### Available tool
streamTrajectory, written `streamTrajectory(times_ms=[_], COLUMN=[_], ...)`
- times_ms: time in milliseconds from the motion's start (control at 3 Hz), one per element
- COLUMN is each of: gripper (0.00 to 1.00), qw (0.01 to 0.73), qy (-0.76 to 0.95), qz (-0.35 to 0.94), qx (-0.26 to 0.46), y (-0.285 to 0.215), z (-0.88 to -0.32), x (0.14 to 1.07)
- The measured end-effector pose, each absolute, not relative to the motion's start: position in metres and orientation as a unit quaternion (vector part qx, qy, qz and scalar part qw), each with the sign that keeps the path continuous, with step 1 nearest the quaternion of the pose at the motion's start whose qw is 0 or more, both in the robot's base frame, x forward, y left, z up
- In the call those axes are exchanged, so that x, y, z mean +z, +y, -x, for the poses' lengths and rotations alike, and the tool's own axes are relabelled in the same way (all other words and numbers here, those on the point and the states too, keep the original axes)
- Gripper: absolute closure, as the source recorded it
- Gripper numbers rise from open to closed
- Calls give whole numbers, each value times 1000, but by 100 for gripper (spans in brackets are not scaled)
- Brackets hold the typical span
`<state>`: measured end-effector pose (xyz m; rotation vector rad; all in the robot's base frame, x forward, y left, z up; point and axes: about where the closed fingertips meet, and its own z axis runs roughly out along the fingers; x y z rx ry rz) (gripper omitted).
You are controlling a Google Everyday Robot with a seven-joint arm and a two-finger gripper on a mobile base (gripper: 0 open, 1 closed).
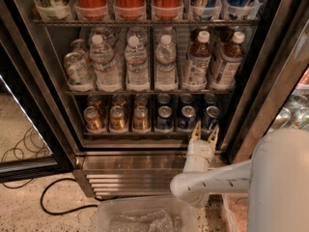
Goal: Pick pepsi can from bottom shelf of fridge
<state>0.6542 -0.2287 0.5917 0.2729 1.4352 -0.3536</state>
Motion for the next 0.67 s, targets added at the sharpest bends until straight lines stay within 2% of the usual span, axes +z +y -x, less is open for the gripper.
streamTrajectory(times_ms=[667], gripper=[40], qw=[731], qy=[642], qz=[-145], qx=[-181], y=[-251], z=[-674], x=[597])
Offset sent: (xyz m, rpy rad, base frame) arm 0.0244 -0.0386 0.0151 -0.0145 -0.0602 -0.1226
